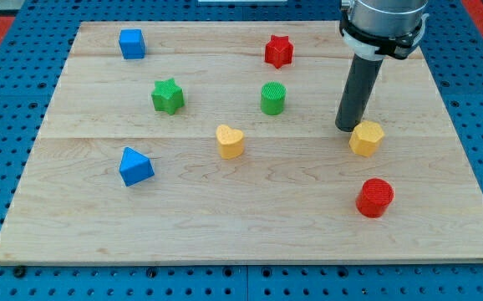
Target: Push the red circle to the bottom of the green circle
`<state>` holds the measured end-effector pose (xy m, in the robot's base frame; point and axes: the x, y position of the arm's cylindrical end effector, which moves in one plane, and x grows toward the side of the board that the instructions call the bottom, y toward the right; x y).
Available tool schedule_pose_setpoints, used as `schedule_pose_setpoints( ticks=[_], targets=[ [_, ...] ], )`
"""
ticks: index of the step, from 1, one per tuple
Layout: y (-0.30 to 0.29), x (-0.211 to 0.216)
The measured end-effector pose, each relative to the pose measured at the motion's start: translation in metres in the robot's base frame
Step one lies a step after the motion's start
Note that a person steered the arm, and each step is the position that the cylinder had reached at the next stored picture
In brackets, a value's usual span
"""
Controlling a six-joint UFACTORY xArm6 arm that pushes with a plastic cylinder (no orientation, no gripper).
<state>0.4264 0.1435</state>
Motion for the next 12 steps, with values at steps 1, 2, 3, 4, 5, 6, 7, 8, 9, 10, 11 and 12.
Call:
schedule_pose_setpoints(
  ticks=[1, 2, 3, 4, 5, 6, 7, 8, 9, 10, 11, 12],
  targets=[
    [0.001, -0.018],
    [0.021, -0.046],
    [0.047, -0.048],
    [0.077, -0.042],
    [0.076, -0.03],
    [0.07, -0.02],
    [0.067, -0.008],
    [0.062, -0.001],
    [0.062, -0.001],
    [0.062, 0.003],
    [0.043, 0.027],
    [0.025, 0.029]
  ],
)
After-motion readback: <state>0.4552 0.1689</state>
